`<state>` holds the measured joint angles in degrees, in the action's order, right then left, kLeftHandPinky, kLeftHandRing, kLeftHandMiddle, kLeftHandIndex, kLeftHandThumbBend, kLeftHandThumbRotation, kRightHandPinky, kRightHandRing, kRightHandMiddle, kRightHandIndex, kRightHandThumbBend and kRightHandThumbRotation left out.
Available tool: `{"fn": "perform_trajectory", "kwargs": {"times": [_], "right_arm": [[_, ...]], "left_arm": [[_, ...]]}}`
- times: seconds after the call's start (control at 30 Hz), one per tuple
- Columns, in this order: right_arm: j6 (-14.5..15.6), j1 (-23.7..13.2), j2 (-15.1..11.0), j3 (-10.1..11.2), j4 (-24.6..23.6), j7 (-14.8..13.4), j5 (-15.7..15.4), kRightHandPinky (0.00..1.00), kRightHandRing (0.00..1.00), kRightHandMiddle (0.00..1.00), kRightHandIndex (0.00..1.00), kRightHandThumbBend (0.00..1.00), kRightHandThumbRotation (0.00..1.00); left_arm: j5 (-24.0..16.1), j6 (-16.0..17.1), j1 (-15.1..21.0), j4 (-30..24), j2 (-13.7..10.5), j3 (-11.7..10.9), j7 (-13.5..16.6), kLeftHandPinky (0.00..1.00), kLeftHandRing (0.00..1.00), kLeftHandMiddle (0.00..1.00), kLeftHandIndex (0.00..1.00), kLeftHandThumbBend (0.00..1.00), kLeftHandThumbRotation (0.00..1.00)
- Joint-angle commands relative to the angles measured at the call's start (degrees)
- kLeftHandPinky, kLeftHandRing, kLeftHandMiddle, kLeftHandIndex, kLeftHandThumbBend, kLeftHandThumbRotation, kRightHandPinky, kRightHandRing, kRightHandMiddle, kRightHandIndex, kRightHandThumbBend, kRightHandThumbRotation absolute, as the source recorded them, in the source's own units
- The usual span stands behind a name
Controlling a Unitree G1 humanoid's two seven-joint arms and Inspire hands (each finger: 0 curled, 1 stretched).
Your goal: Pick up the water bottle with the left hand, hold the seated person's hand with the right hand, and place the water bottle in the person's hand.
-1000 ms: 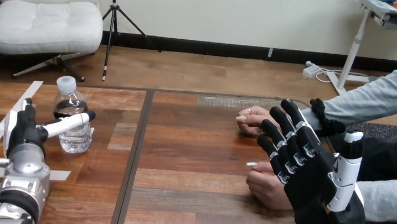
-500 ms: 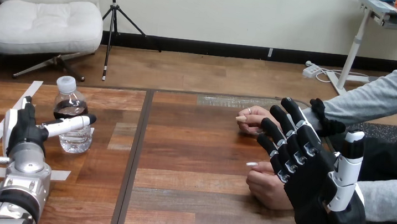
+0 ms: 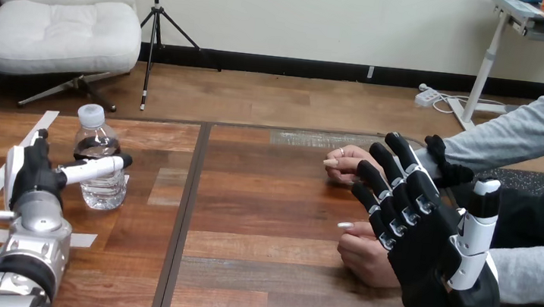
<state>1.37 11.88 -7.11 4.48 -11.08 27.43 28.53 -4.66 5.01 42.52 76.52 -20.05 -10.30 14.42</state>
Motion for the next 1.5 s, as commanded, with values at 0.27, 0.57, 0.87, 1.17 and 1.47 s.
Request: {"fn": "perform_trajectory", "kwargs": {"times": [0.27, 0.57, 0.87, 1.17, 1.47], "right_arm": [[-0.7, -1.1, 0.1, 0.3, -3.3, 0.3, 0.8, 1.0, 1.0, 1.0, 1.0, 0.95, 1.0], [-0.6, -1.1, 0.1, 0.1, -3.6, 0.2, 0.7, 1.0, 1.0, 1.0, 1.0, 0.95, 1.0], [-0.7, -1.1, 0.1, 0.0, -3.4, 0.0, 0.3, 1.0, 1.0, 1.0, 1.0, 0.95, 1.0], [-0.8, -1.1, 0.4, -0.3, -3.2, 0.0, 0.2, 1.0, 1.0, 1.0, 1.0, 0.94, 1.0], [-0.8, -1.1, 0.4, -0.4, -3.3, 0.0, 0.2, 1.0, 1.0, 1.0, 1.0, 0.94, 1.0]], "left_arm": [[-1.9, -1.8, 6.5, -0.3, -1.1, 1.5, 0.0, 0.89, 0.97, 0.99, 0.99, 1.0, 0.17], [-4.3, -4.1, 7.4, -0.2, -0.9, 3.3, 2.2, 0.93, 0.98, 1.0, 1.0, 1.0, 0.22], [-5.9, -5.3, 8.1, -0.3, -0.3, 4.5, 4.1, 0.93, 0.96, 1.0, 1.0, 1.0, 0.25], [-6.5, -5.5, 8.5, -0.2, 0.1, 5.1, 5.8, 0.9, 0.94, 0.98, 1.0, 0.97, 0.23], [-8.5, -6.3, 8.5, -0.1, 0.3, 7.3, 9.2, 0.89, 0.96, 0.99, 0.98, 0.94, 0.21]]}}
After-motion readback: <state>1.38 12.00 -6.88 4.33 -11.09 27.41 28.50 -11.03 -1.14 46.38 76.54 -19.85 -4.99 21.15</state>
